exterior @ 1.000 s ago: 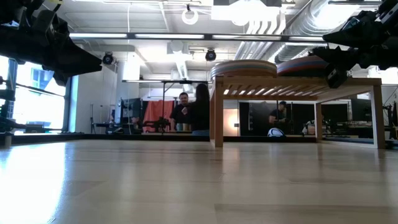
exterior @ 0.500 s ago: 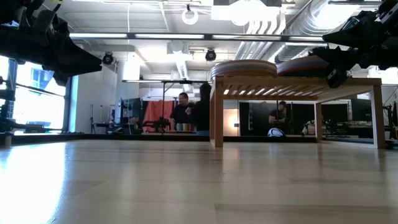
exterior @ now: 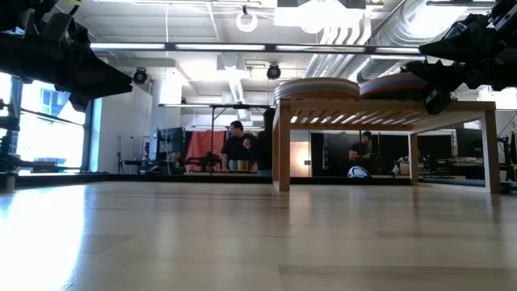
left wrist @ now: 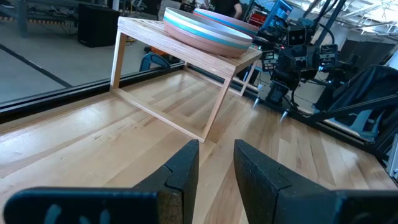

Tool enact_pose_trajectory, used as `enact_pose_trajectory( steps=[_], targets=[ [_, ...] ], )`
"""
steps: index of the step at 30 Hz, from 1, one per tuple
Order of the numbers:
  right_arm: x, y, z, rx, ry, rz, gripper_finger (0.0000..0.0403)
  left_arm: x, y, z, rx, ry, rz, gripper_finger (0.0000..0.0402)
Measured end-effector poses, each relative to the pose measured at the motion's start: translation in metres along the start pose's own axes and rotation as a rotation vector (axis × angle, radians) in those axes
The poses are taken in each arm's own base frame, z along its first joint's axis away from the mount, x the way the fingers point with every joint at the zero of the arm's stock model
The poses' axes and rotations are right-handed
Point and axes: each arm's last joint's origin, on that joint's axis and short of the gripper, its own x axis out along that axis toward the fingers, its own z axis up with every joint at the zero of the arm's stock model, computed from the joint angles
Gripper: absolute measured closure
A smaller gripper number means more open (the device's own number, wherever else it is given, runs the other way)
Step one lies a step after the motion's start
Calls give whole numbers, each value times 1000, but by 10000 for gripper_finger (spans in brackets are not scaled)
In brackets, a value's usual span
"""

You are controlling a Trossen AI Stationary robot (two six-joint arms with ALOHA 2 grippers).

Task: Place and stack plates onto a shelf
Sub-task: Return to Home Position

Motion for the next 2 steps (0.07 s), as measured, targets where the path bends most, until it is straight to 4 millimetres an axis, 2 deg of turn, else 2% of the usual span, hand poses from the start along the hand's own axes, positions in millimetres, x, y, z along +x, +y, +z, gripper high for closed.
enact_pose_trajectory(
  steps=[2],
  targets=[
    [0, 0, 0, 0, 0, -1, 281, 0, 0, 0, 0, 0, 0, 312]
  ],
)
